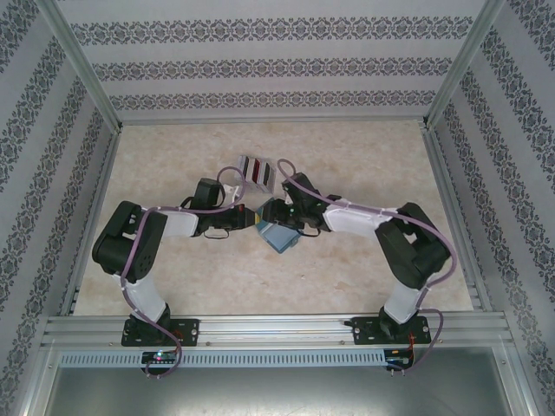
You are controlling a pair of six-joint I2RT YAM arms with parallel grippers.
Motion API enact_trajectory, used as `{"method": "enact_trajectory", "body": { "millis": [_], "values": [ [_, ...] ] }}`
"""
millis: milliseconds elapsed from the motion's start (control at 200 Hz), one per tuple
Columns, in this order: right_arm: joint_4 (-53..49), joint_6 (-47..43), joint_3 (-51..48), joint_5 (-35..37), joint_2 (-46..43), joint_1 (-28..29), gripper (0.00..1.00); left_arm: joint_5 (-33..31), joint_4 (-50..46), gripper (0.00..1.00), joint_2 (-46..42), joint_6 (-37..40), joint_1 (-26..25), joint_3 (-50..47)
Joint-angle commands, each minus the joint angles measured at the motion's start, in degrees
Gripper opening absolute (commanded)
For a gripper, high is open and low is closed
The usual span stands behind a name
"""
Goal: Put the credit cards into the card holder
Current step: Open the card holder at the bottom-center of the table.
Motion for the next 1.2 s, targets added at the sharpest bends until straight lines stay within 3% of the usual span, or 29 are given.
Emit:
{"method": "enact_trajectory", "body": {
  "millis": [0,340,475,684,964,1199],
  "values": [
    [-5.4,7.9,-3.5,10.0,-5.7,1.7,0.58,-3.0,4.0,0.00,-2.5,-9.0,-3.4,-3.3],
    [-13.8,22.1,-6.7,13.4,-6.8,5.2,0.61,-16.4,18.2,0.00,-7.6,-21.2,-6.5,-13.2],
    [-15.2,22.8,-5.0,14.1,-5.4,6.4,0.62,-17.2,18.9,0.00,-8.4,-20.8,-7.8,-13.4],
    [-12.0,20.3,-2.9,13.4,-1.9,6.4,0.52,-17.5,21.8,0.00,-7.1,-21.9,-9.6,-13.9],
    [-21.9,22.8,1.3,18.5,-3.3,6.6,0.62,-22.1,18.0,0.00,-11.0,-22.1,-9.8,-16.0],
    [-26.7,26.1,7.4,16.9,-1.1,6.9,0.64,-24.9,13.3,0.00,-15.0,-20.9,-9.9,-16.9]
  ]
}}
